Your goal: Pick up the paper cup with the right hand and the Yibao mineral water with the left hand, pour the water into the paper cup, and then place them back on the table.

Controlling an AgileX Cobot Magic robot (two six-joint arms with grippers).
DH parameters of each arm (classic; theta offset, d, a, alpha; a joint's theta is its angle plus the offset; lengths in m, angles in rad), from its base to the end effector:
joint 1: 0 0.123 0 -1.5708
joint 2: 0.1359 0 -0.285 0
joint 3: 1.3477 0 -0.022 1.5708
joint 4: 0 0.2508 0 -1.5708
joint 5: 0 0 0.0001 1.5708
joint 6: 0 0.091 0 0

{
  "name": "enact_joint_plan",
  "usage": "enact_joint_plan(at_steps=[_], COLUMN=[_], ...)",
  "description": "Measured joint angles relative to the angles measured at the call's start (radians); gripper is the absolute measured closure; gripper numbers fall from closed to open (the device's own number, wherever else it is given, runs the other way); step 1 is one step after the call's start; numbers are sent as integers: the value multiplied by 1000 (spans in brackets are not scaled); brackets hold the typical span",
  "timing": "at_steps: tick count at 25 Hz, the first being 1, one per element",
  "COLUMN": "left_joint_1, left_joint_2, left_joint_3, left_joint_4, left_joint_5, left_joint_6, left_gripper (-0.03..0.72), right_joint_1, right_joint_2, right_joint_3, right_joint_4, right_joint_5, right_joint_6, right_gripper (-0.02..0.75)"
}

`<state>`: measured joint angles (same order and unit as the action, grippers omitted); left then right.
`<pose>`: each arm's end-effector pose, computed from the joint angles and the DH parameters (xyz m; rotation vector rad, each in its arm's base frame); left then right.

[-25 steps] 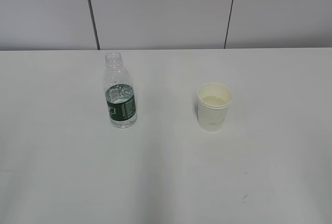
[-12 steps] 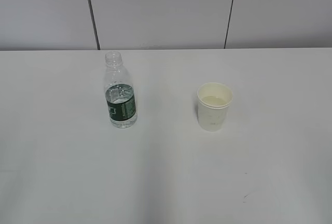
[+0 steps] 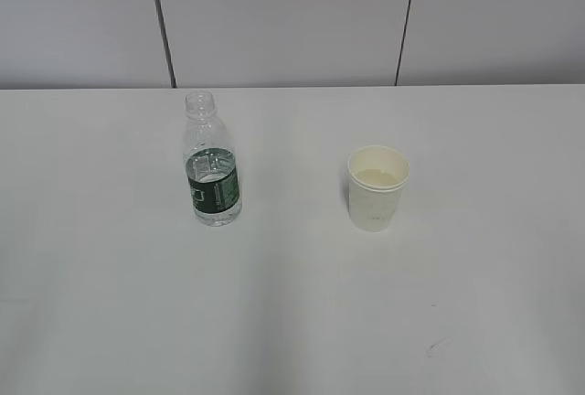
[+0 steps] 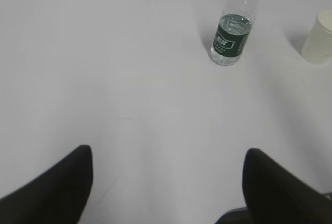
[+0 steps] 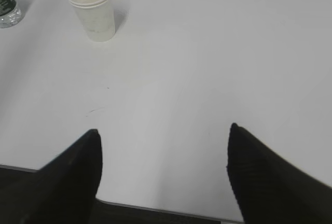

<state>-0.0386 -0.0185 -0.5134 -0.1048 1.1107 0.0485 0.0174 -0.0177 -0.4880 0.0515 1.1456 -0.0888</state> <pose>-0.0120 -0.0081 0.2772 0.0997 2.0576 -0.1194 -0.0100 0.0041 0.2672 -0.1179 2.1191 0.0201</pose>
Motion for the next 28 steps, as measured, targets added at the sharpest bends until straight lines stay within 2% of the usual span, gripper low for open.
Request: enact_joint_plan(at_steps=[28], left_joint_1=[0], left_joint_2=[0], left_joint_3=[0], left_joint_4=[0], left_joint_5=[0], left_joint_6=[0], left_gripper=[148], right_joint_1=[0], right_joint_2=[0], right_joint_3=[0], right_joint_4=[0], right_joint_5=[0], right_joint_6=[0], right_gripper=[153])
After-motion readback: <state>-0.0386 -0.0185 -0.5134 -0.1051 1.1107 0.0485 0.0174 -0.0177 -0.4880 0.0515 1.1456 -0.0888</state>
